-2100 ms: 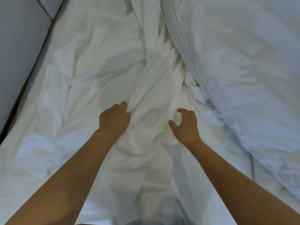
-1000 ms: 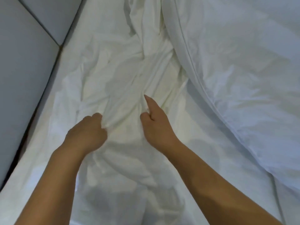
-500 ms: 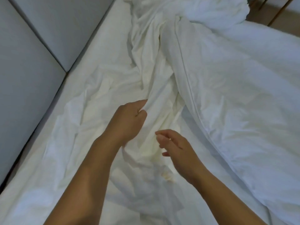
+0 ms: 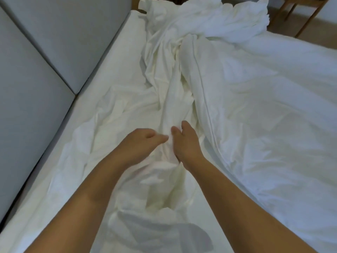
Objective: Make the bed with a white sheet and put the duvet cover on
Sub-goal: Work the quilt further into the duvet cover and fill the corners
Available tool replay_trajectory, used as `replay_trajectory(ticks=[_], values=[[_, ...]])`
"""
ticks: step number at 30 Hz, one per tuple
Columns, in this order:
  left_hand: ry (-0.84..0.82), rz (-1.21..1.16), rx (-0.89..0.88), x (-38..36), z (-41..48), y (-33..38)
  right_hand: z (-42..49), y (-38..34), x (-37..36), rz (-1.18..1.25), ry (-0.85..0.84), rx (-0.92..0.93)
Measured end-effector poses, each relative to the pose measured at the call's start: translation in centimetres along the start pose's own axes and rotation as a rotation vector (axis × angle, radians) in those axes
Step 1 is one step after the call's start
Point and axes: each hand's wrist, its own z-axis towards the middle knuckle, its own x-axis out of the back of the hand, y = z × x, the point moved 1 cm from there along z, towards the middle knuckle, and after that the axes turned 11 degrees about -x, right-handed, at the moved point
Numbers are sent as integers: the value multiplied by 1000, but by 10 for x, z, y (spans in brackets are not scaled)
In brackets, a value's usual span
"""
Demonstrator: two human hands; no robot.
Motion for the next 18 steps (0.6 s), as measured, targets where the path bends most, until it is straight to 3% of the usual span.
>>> replay_trajectory(ticks=[2, 5, 7, 10, 12, 15, 16, 18], values=[[204, -62, 48, -4, 45, 3, 3, 3, 1, -70, -29, 40], [261, -154, 51, -23, 96, 10, 8, 8, 4, -82, -55, 82], [389, -173, 38, -25, 106, 13, 11, 11, 9, -123, -39, 92], [686, -553, 161, -5, 114, 4, 22, 19, 27, -187, 84, 54], [738, -856, 241, 9, 113, 0, 29, 22, 32, -200, 124, -45], [475, -919, 232, 1, 105, 9, 31, 19, 28, -421, 210, 9], [314, -851, 236, -3, 101, 13, 29, 14, 25, -493, 231, 138], [43, -680, 218, -5, 93, 22, 27, 4, 19, -469, 98, 377]])
